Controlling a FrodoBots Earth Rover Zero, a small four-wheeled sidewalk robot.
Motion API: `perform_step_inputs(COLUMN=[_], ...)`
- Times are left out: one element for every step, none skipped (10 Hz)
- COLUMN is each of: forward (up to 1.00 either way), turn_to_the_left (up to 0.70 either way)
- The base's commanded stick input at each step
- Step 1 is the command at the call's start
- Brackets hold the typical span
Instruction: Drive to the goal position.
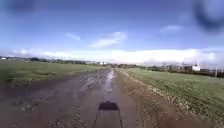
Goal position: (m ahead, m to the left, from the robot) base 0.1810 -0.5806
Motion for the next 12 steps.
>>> perform_step_inputs(forward=[0.7, 0.7, 0.7, 0.7, 0.7, 0.7, 0.7, 0.7, 0.7, 0.7, 0.7, 0.7], turn_to_the_left=[0.02, 0.0, 0.0, -0.03, -0.07, -0.12, -0.16, -0.21, -0.25, -0.3, -0.34, -0.3])
